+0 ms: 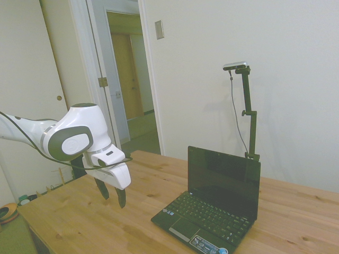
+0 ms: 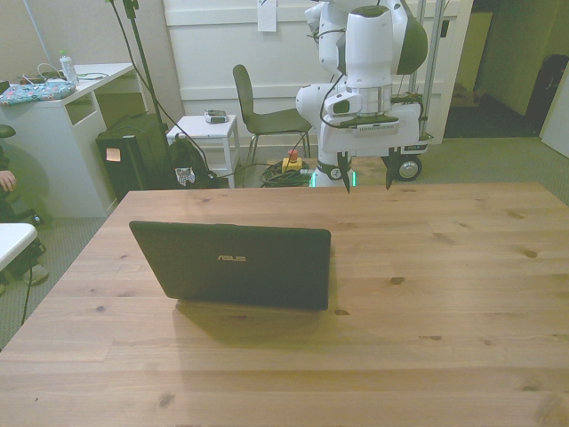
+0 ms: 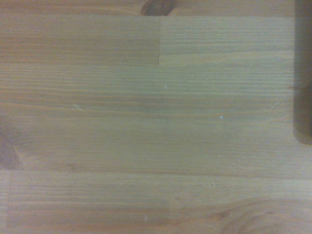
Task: Close the laptop
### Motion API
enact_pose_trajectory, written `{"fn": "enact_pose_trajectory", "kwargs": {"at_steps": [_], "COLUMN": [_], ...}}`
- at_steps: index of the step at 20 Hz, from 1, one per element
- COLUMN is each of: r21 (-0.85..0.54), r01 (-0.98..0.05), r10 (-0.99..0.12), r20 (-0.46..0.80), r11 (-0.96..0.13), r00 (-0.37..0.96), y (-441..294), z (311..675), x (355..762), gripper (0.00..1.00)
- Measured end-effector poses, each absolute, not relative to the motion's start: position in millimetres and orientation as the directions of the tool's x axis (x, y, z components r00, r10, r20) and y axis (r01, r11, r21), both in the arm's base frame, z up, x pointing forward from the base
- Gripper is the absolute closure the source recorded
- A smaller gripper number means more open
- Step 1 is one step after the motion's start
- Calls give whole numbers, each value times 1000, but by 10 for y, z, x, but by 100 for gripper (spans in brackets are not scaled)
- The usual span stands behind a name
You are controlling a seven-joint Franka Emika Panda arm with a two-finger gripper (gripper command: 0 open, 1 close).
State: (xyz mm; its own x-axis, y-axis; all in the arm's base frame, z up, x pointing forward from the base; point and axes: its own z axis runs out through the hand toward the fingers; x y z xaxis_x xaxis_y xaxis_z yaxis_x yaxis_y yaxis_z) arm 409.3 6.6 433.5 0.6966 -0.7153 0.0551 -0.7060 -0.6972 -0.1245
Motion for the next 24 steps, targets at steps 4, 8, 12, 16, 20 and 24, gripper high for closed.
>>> {"fn": "enact_pose_trajectory", "kwargs": {"at_steps": [4, 8, 12, 16, 20, 24], "r21": [-90, -86, -127, -155, -165, -176], "r01": [-693, -701, -721, -740, -765, -798], "r10": [-699, -703, -724, -742, -763, -793], "r20": [111, 185, 265, 317, 343, 354], "r11": [-715, -708, -681, -655, -623, -576], "r00": [707, 687, 637, 590, 547, 495], "y": [24, -117, -426, -724, -1059, -1458], "z": [4360, 4610, 5094, 5515, 5859, 6104], "x": [4156, 4382, 4646, 4932, 5277, 5636], "gripper": [0, 0, 0, 0, 0, 0]}}
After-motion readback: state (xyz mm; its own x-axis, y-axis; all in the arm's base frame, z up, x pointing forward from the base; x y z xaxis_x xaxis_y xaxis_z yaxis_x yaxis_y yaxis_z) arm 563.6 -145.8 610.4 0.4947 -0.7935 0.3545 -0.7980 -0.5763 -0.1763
